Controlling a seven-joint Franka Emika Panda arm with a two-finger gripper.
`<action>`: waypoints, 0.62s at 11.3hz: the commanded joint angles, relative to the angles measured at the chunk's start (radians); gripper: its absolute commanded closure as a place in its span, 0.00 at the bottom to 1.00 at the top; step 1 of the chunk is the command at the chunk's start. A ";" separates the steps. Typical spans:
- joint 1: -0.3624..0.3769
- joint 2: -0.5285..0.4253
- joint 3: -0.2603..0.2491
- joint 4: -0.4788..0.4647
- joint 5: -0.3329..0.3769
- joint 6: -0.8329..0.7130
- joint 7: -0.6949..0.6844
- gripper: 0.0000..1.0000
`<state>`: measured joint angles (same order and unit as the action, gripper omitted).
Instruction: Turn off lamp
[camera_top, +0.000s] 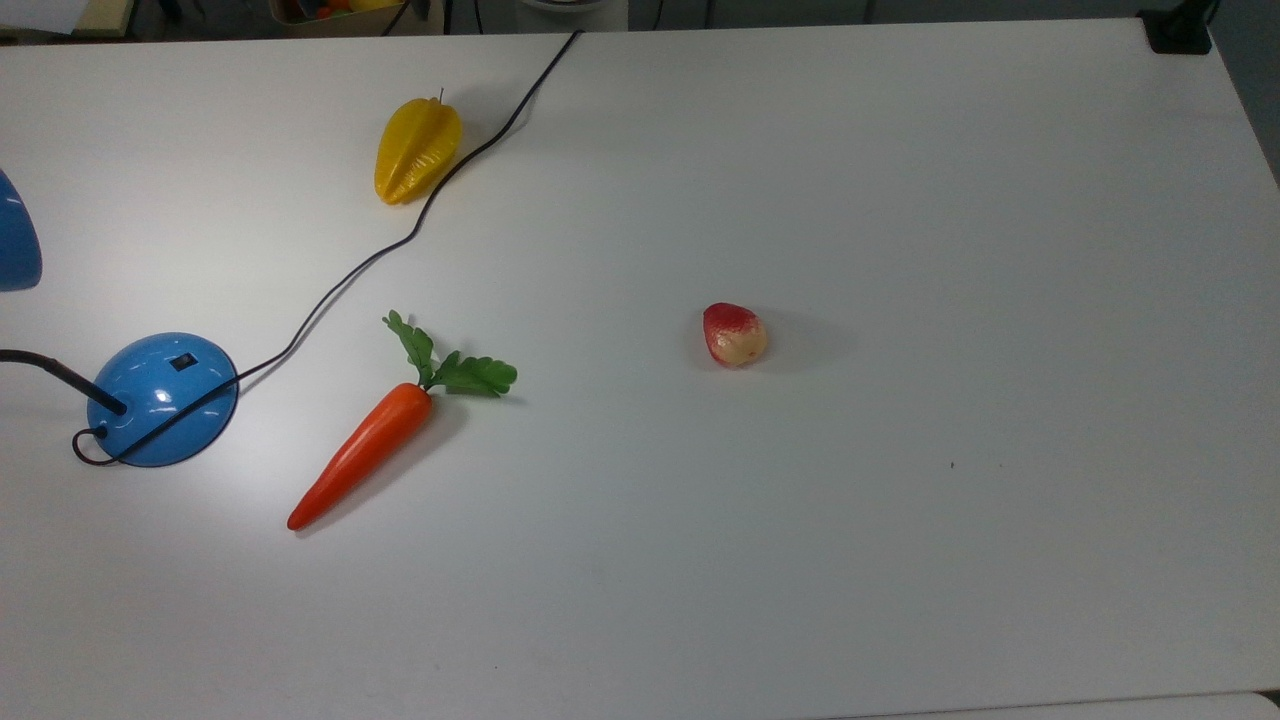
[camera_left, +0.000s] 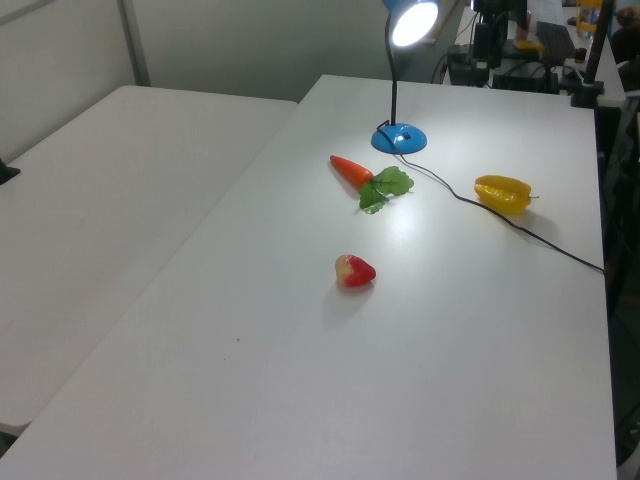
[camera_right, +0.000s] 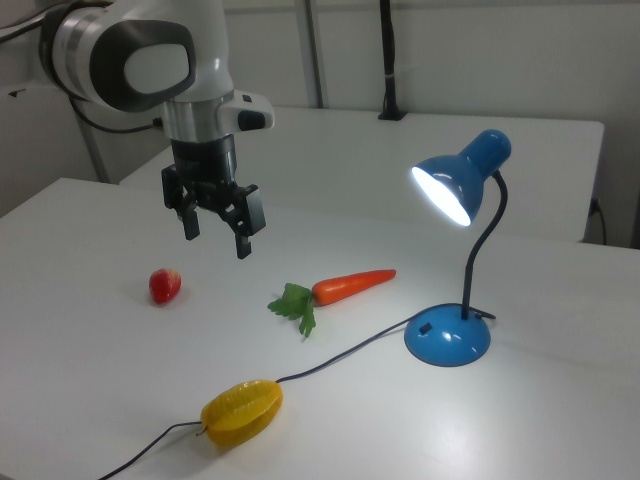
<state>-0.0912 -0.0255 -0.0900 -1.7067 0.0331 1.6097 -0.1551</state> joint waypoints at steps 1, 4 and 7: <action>0.002 0.021 -0.008 0.033 0.011 -0.017 -0.018 0.00; 0.001 0.027 -0.007 0.033 0.017 -0.013 -0.020 0.00; -0.004 0.042 -0.007 0.033 0.021 -0.013 -0.021 0.11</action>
<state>-0.0919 -0.0090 -0.0900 -1.6994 0.0331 1.6097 -0.1551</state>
